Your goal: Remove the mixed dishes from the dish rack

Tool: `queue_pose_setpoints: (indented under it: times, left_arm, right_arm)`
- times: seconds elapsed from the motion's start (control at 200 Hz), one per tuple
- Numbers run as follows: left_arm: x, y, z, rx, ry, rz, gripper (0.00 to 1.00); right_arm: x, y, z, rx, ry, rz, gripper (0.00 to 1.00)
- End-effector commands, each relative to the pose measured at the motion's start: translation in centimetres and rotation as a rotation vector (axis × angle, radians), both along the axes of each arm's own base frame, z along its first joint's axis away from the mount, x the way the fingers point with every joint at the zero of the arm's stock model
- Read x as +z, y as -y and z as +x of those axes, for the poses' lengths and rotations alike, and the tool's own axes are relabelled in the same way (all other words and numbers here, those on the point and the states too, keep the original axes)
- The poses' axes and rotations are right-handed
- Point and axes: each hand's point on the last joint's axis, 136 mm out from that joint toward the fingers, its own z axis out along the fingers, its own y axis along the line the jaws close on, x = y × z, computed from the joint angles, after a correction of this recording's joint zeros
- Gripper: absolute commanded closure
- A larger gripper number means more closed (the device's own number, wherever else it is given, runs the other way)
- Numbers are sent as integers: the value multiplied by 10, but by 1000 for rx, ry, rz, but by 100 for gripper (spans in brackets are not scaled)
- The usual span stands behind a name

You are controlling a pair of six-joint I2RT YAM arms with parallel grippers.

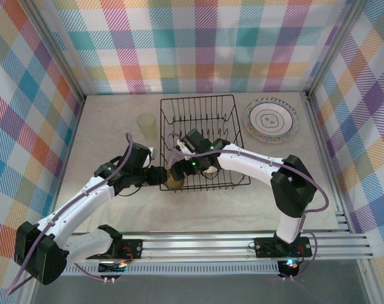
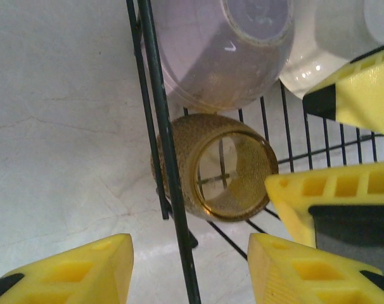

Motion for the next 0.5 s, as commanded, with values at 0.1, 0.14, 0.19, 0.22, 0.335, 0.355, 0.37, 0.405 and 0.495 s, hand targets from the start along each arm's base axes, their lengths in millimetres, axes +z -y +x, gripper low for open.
queue_pose_setpoints:
  times: [0.1,0.14,0.19,0.22,0.335,0.355,0.37,0.405,0.495]
  left_arm:
    - [-3,6,10,36,32,-20,50]
    - [-6,6,10,38,27,-20,50]
    - [-10,5,9,39,20,-15,51]
    - [-12,5,8,42,14,-12,51]
    - [-19,3,7,48,4,-7,51]
    - [-19,3,7,49,3,-11,51]
    - [-20,3,7,51,2,-11,51]
    - [-20,4,7,53,4,-14,51]
    - [-22,5,7,57,3,-21,51]
  right_arm:
    - [-12,6,5,-13,12,-67,20]
    - [-13,7,5,-17,15,-71,21]
    - [-13,9,6,-25,24,-75,23]
    - [-11,11,7,-33,30,-74,24]
    - [-9,22,10,-60,49,-83,25]
    - [-8,25,11,-67,49,-84,25]
    - [-8,26,11,-70,51,-85,26]
    - [-7,30,13,-78,54,-86,26]
    - [-5,40,15,-98,57,-85,26]
